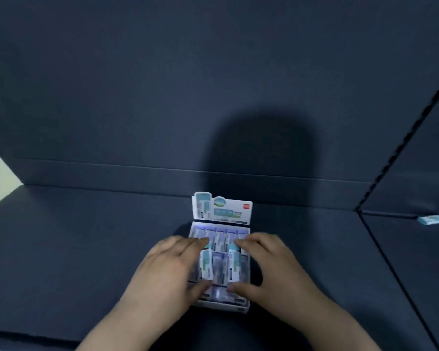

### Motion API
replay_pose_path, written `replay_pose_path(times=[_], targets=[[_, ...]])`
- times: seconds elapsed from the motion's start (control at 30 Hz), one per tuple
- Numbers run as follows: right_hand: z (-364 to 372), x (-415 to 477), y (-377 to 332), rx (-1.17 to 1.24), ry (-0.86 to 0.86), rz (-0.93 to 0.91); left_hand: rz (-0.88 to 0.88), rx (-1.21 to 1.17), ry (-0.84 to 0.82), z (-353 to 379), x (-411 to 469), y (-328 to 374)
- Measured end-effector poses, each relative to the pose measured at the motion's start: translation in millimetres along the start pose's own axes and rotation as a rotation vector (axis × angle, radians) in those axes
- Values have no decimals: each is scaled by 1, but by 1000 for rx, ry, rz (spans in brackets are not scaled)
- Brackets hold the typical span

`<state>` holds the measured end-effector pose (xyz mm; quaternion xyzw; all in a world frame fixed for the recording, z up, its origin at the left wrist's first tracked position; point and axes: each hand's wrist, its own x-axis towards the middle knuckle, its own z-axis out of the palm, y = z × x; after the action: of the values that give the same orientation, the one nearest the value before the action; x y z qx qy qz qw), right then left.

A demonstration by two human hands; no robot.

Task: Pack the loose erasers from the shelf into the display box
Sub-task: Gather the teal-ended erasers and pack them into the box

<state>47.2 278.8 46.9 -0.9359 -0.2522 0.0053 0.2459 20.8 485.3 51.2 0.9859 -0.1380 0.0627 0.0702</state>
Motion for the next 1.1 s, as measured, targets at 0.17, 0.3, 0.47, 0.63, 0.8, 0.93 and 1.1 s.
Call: replay_pose_path(times=[0.17, 0.3, 0.47, 0.63, 0.8, 0.93, 1.1], targets=[[22, 41, -26, -125, -3, 33, 93, -37, -51, 3, 20, -39], [24, 45, -30, -184, -19, 134, 160, -103, -123, -2, 33, -46], [22, 25, -26, -179, 5, 208, 204, -178, -90, 3, 36, -54], [10, 6, -21, -168, 41, 230, 280, -157, -88, 0, 39, -26], [-10, -20, -2, -196, 67, 224, 321, -90, -46, 0, 45, 18], [-34, -51, 30, -191, 64, 231, 291, -57, -7, 6, 51, 72], [-77, -101, 92, -235, 57, 215, 240, -46, 1, 21, 59, 161]])
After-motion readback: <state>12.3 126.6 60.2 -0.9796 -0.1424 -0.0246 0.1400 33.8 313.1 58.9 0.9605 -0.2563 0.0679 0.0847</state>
